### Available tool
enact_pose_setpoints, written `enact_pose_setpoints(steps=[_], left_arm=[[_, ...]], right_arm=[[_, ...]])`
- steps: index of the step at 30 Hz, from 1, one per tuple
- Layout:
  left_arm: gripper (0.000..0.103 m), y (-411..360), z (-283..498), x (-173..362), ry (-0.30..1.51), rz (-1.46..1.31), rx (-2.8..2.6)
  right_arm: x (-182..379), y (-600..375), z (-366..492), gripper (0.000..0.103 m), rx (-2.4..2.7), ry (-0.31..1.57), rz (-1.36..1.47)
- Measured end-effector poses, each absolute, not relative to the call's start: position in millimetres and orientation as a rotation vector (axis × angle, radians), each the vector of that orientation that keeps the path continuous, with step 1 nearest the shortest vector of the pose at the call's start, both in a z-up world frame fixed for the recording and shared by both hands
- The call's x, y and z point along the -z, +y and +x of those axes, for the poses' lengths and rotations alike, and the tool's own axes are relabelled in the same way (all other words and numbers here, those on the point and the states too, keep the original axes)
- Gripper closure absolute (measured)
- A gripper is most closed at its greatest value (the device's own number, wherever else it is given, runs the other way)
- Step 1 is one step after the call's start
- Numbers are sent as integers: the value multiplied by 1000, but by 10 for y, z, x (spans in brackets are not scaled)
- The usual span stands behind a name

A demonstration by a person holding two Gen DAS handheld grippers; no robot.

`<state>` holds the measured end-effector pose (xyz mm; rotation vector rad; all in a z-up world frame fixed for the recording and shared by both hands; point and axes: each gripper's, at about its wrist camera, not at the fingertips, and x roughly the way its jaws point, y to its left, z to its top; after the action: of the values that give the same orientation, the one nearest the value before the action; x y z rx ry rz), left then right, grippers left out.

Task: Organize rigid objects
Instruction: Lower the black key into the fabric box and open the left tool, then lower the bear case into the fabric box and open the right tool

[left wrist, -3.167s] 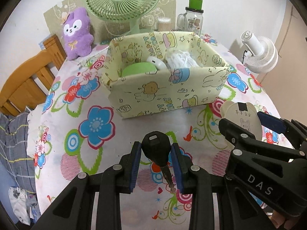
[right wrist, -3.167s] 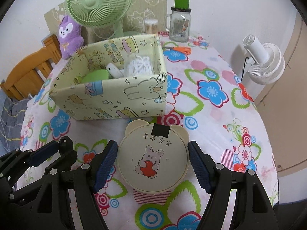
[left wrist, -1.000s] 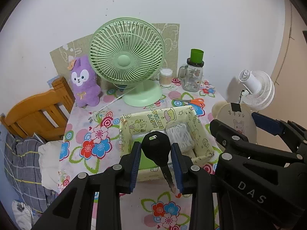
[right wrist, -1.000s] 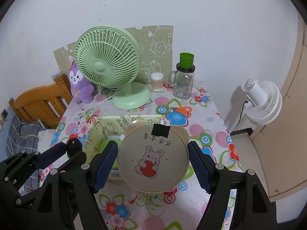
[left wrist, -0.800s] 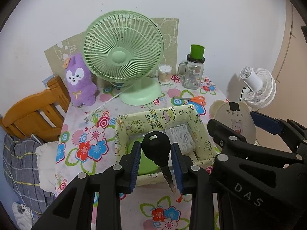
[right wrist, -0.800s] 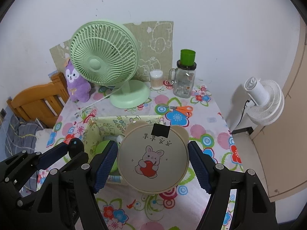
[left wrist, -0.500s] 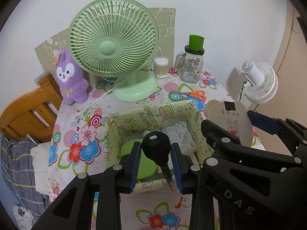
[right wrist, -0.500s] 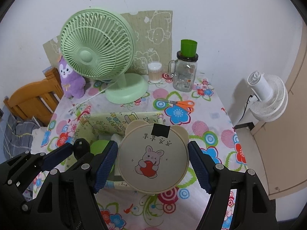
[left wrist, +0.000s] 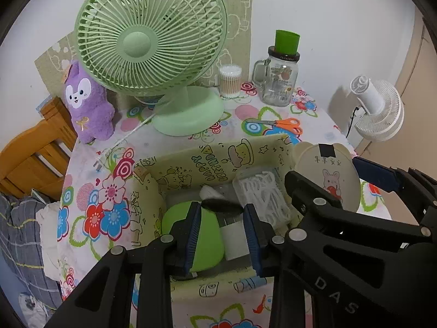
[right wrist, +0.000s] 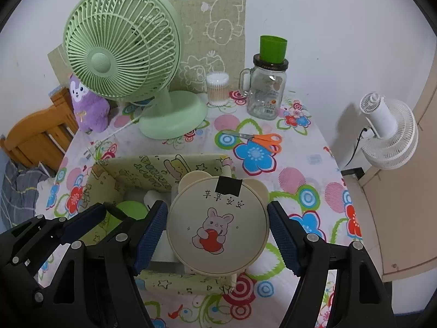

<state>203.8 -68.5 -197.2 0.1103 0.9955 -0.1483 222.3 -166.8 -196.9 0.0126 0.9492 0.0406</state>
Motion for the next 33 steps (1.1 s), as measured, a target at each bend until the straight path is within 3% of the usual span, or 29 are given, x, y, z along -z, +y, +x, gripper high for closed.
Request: enact_pose_setpoints(steps=[10,33], left_arm=[[45,-665,2087,2088,1019,99,148],[24,-530,2025,2202,1050,117,111]], right_arm=[[2087,-1555,2324,26,-90,961,-13],[2259,-1391,2329,24,-127,978,-6]])
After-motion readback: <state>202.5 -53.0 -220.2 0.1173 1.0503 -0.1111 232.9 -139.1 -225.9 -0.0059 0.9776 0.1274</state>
